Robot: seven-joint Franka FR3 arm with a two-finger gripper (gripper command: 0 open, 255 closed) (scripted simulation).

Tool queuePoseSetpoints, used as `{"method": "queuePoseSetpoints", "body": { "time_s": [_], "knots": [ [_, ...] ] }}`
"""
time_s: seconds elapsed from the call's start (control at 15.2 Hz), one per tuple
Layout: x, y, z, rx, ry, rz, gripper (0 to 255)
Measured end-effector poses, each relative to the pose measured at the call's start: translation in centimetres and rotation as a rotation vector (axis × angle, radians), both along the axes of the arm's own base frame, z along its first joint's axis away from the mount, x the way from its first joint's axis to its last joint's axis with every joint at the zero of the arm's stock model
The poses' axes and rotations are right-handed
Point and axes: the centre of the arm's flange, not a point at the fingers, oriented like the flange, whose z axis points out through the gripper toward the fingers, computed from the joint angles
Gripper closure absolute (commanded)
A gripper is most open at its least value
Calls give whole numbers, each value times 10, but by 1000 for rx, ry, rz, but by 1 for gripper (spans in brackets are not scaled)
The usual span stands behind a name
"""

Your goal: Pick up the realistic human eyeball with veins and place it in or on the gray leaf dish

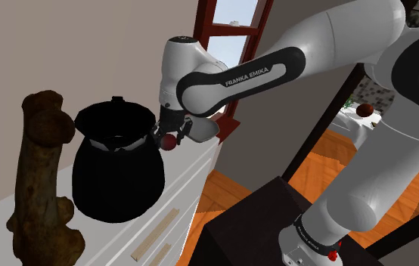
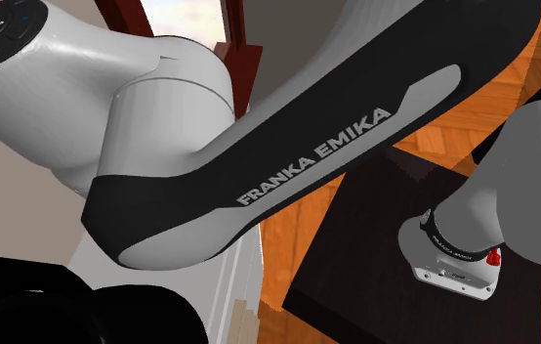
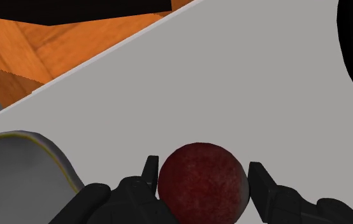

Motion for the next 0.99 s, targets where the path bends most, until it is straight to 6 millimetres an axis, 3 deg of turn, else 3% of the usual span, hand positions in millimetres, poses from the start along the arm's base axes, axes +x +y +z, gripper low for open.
{"method": "queuePoseSetpoints", "body": {
  "time_s": [0.99],
  "knots": [
    [-1, 0, 76, 0, 0, 0, 255]
  ]
}}
